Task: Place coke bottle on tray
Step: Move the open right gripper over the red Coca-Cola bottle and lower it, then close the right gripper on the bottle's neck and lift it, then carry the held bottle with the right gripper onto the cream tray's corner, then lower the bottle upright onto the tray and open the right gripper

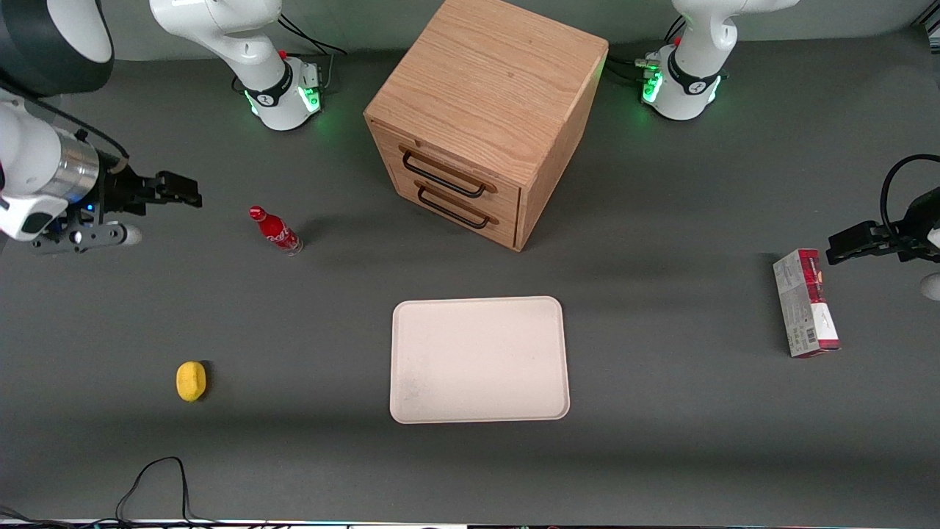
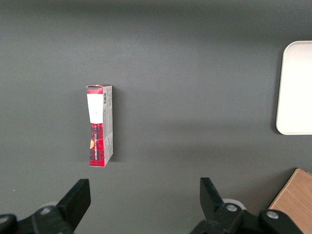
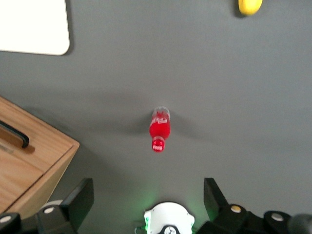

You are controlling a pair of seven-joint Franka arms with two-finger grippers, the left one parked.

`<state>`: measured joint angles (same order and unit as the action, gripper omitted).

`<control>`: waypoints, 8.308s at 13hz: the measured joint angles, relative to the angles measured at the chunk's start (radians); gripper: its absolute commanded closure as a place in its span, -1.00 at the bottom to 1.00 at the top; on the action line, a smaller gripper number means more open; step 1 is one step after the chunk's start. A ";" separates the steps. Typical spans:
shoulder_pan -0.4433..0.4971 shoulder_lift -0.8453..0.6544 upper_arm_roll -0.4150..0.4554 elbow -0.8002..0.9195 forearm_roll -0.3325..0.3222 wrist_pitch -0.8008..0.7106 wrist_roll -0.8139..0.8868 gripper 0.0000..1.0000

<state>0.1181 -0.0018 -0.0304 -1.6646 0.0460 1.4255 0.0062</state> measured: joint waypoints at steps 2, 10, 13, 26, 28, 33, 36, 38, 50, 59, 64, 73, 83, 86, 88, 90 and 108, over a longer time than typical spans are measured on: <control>0.001 -0.145 0.000 -0.149 0.000 0.012 0.000 -1.00; 0.001 -0.541 0.002 -0.554 -0.003 0.116 0.000 -1.00; 0.001 -0.535 0.002 -0.598 -0.005 0.173 0.000 -1.00; 0.004 -0.419 0.009 -1.005 -0.009 0.800 0.000 -1.00; 0.004 -0.372 0.009 -1.012 -0.009 0.860 0.000 -1.00; 0.005 -0.311 0.009 -1.023 -0.009 0.937 0.000 -1.00; 0.006 -0.303 0.009 -1.029 -0.009 0.960 0.000 -1.00; 0.015 -0.301 0.010 -1.031 -0.009 0.967 0.000 -0.57; 0.026 -0.295 0.010 -1.031 -0.009 0.970 0.000 1.00; 0.026 -0.263 0.009 -0.716 -0.009 0.645 0.033 1.00; 0.025 -0.031 0.009 -0.107 -0.009 0.152 0.081 1.00; 0.103 0.391 0.016 0.457 -0.008 -0.070 0.290 1.00; 0.236 0.837 0.140 0.740 -0.010 0.379 0.778 1.00; 0.241 0.885 0.140 0.749 -0.034 0.441 0.778 1.00; 0.244 0.897 0.140 0.753 -0.052 0.447 0.778 1.00; 0.250 0.911 0.140 0.753 -0.061 0.472 0.778 1.00; 0.264 0.930 0.139 0.776 -0.093 0.499 0.782 -1.00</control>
<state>0.3817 0.9283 0.1089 -0.8885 -0.0465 1.9245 0.7878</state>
